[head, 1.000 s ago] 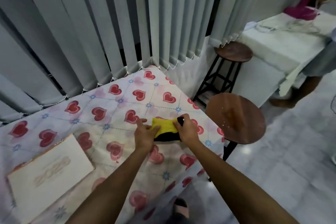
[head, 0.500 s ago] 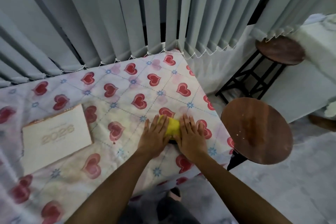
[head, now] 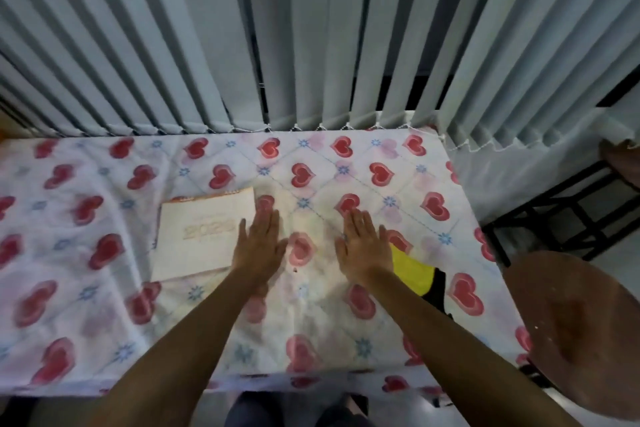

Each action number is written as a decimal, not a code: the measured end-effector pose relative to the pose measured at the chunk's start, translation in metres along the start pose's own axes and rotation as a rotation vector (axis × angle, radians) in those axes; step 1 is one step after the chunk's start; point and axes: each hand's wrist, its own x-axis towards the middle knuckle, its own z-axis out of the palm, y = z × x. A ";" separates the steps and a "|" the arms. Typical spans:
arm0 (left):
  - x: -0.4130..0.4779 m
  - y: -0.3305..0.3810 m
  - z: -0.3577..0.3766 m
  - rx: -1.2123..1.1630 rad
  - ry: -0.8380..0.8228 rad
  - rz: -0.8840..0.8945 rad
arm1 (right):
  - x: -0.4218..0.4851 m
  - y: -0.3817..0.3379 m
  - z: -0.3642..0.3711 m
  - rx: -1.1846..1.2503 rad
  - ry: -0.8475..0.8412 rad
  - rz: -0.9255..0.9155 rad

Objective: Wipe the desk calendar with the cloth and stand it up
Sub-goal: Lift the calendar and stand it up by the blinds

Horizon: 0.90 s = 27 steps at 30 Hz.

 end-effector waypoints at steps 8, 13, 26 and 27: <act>-0.013 -0.140 -0.022 -0.088 0.086 -0.407 | 0.061 -0.128 0.010 0.115 0.015 -0.084; -0.006 -0.179 -0.023 -0.271 0.081 -0.455 | 0.084 -0.181 0.024 0.413 -0.080 0.080; 0.010 -0.214 -0.032 -0.742 -0.023 -0.674 | 0.099 -0.202 0.031 0.567 -0.021 0.510; 0.010 -0.215 -0.034 -0.786 -0.020 -0.697 | 0.098 -0.201 0.030 0.603 -0.013 0.558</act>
